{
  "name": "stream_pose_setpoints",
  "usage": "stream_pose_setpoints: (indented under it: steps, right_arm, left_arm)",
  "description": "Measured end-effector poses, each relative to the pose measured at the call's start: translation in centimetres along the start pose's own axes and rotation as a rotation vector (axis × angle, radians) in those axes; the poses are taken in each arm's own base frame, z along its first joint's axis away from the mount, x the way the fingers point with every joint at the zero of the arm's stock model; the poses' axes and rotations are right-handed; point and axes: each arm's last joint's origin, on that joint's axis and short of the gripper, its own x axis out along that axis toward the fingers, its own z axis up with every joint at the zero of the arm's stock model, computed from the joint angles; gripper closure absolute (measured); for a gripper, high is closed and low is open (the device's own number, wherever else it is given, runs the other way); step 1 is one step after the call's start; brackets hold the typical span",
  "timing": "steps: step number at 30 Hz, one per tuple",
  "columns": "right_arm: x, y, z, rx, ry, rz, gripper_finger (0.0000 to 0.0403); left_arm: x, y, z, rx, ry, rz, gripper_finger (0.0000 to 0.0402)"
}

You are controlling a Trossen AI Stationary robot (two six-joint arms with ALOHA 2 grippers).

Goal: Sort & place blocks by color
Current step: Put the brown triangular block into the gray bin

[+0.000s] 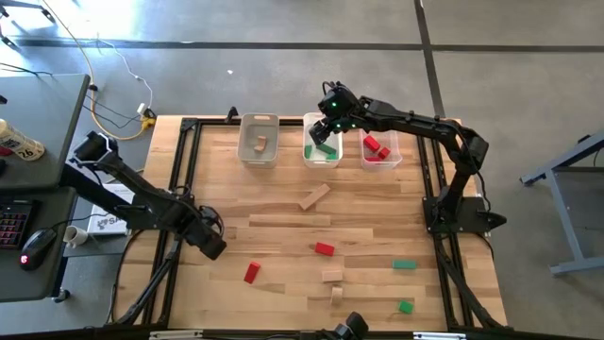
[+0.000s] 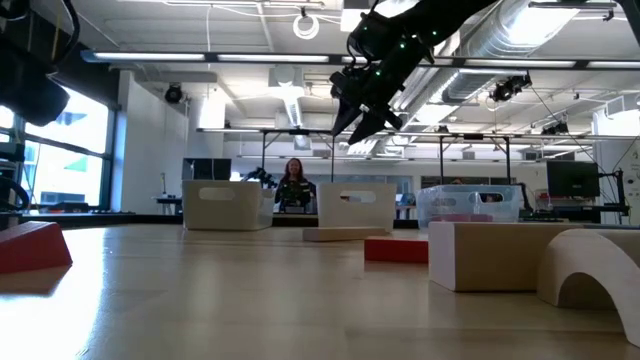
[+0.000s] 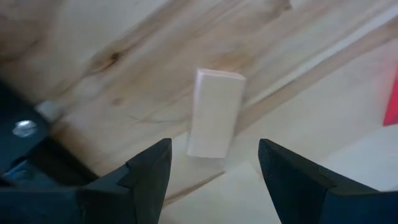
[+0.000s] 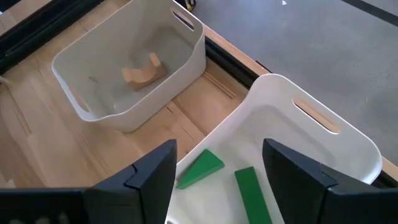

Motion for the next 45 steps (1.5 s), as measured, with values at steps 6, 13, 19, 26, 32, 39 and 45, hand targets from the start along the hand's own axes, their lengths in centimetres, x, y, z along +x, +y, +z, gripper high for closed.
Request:
stream_pose_setpoints:
  steps: [6,13,19,26,32,39,45]
  right_arm:
    - [0.0,0.0,0.0,0.0,0.004,-0.001,0.0179]
    - [0.0,0.0,-0.1,0.0,0.006,-0.002,0.0179]
    - [0.0,0.0,-0.1,0.0,0.007,-0.002,0.0179]
    - [0.0,0.0,-0.1,0.0,0.011,-0.003,0.0179]
    - [0.0,0.0,-0.2,-0.001,0.017,0.004,0.0179]
    - [0.0,0.9,-0.5,-0.017,0.045,0.075,0.0179]
    - [-0.1,2.6,-1.0,-0.08,0.053,0.106,0.0179]
  left_arm:
    - [1.3,-0.3,-0.1,0.012,0.001,0.037,0.0174]
    - [2.7,-1.2,0.0,0.046,0.002,0.053,0.0174]
    - [4.2,-1.4,0.1,0.037,0.011,0.152,0.0174]
    - [4.7,-1.6,0.1,0.052,0.014,0.169,0.0211]
    - [4.3,-1.5,0.1,0.083,0.005,0.139,0.0303]
    - [3.1,-1.3,0.7,0.071,-0.118,0.073,0.0305]
    - [1.1,-0.6,2.4,0.028,-0.235,-0.005,0.0305]
